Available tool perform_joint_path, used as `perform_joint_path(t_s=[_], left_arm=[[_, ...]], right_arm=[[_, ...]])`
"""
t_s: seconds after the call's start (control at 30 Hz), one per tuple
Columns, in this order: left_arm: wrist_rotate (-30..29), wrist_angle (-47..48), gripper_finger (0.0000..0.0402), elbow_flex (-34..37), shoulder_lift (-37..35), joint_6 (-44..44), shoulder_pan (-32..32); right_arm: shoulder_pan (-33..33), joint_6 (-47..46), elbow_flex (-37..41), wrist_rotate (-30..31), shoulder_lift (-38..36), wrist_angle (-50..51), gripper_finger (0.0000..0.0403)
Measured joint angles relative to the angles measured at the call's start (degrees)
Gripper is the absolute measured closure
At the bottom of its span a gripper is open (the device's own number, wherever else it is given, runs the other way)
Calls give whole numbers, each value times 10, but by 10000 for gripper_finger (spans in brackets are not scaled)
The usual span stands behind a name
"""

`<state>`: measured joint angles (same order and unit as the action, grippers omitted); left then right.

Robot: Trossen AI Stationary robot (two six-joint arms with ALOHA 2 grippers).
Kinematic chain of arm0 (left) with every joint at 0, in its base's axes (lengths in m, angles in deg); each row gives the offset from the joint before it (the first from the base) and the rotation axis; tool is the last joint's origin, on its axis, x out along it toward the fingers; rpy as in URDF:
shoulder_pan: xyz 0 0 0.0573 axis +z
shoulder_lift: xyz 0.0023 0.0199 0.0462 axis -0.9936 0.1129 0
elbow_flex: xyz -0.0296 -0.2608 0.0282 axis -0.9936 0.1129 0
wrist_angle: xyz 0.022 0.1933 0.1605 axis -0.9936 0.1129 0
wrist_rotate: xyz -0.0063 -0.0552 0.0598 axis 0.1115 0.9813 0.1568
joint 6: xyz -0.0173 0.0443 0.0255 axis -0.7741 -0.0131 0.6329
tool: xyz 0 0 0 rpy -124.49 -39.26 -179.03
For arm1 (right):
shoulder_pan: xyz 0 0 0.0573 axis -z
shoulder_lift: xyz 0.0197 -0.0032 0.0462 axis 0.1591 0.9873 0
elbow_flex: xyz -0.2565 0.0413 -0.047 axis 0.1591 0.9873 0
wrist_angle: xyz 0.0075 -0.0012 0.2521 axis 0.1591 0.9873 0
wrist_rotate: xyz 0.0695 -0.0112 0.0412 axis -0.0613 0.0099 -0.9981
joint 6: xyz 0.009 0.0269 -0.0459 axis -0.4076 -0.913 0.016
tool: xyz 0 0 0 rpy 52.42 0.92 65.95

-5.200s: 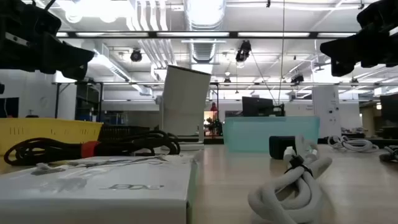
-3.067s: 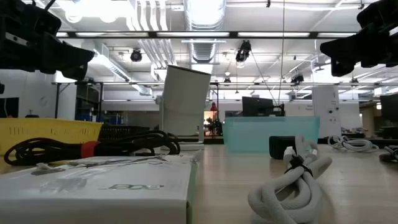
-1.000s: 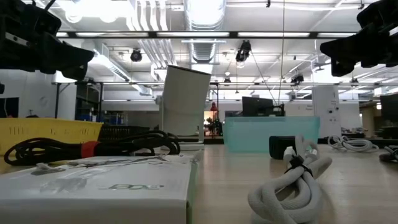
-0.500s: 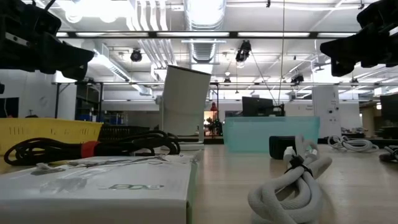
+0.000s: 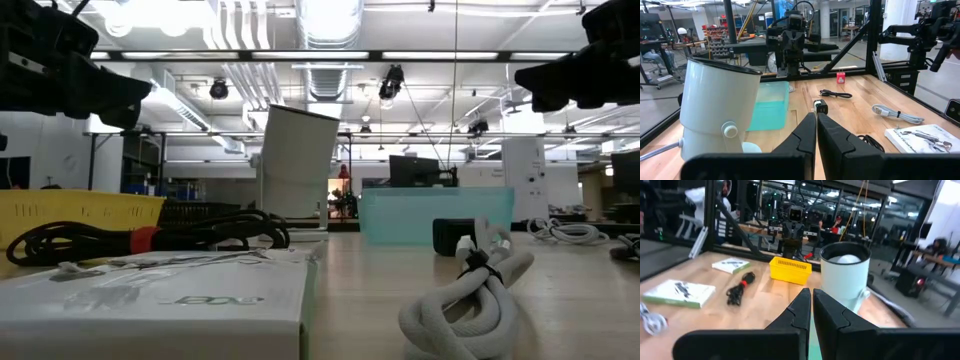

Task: Pick and place items into bin
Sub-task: Put the black charger adapter into the yellow bin

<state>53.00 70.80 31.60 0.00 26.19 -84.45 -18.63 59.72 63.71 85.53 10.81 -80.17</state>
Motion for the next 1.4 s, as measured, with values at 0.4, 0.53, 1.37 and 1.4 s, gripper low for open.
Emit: perform_joint_path(t_s=[0.4, 0.53, 1.37, 1.4], left_arm=[[0, -19, 402, 0, 0, 0, 1], [0, -20, 402, 0, 0, 0, 1], [3, -121, 353, 0, 12, -1, 0], [2, -121, 341, 0, 15, -1, 0]], right_arm=[[0, -18, 0, -3, 0, 0, 394], [0, -186, 0, 10, 0, -3, 394], [0, -213, 0, 16, 13, -11, 264], [0, -213, 0, 16, 16, -19, 250]])
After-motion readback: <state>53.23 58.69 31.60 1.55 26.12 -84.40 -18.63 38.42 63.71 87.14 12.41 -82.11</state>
